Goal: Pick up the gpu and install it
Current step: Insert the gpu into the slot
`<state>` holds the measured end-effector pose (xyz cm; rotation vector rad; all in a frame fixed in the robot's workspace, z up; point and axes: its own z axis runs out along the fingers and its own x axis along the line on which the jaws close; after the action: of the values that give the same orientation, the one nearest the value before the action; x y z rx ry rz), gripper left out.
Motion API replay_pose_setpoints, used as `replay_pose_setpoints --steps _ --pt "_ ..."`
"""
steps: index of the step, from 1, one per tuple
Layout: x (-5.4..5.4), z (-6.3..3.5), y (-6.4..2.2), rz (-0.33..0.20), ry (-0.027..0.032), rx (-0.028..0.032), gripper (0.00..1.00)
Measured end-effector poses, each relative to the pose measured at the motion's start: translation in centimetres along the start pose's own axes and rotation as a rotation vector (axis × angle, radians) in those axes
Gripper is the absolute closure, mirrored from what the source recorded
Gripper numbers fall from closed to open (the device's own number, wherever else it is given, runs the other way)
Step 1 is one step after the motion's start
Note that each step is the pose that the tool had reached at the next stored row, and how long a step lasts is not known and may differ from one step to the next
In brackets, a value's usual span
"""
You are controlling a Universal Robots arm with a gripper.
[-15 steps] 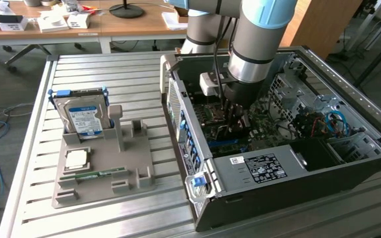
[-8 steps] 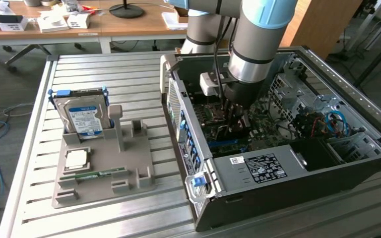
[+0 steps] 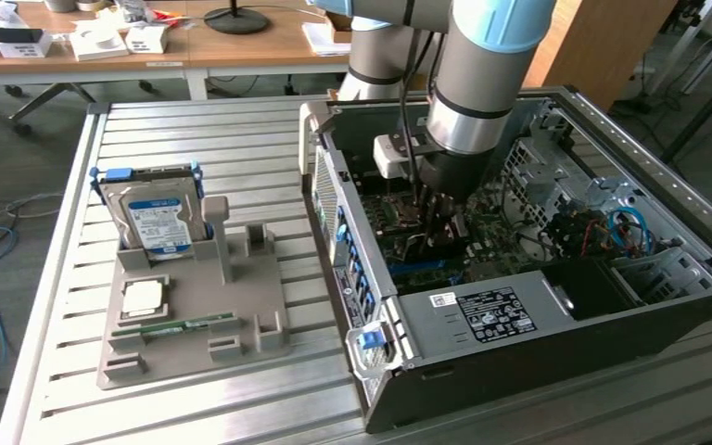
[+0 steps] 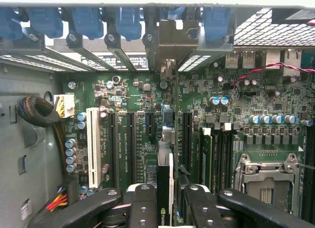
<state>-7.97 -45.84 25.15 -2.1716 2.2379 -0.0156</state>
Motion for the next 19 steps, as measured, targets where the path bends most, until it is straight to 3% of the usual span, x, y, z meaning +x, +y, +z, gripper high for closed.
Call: replay_pose_setpoints --steps 19 --pt "0.0 0.11 0.0 -0.024 -0.0004 -0.0003 0.74"
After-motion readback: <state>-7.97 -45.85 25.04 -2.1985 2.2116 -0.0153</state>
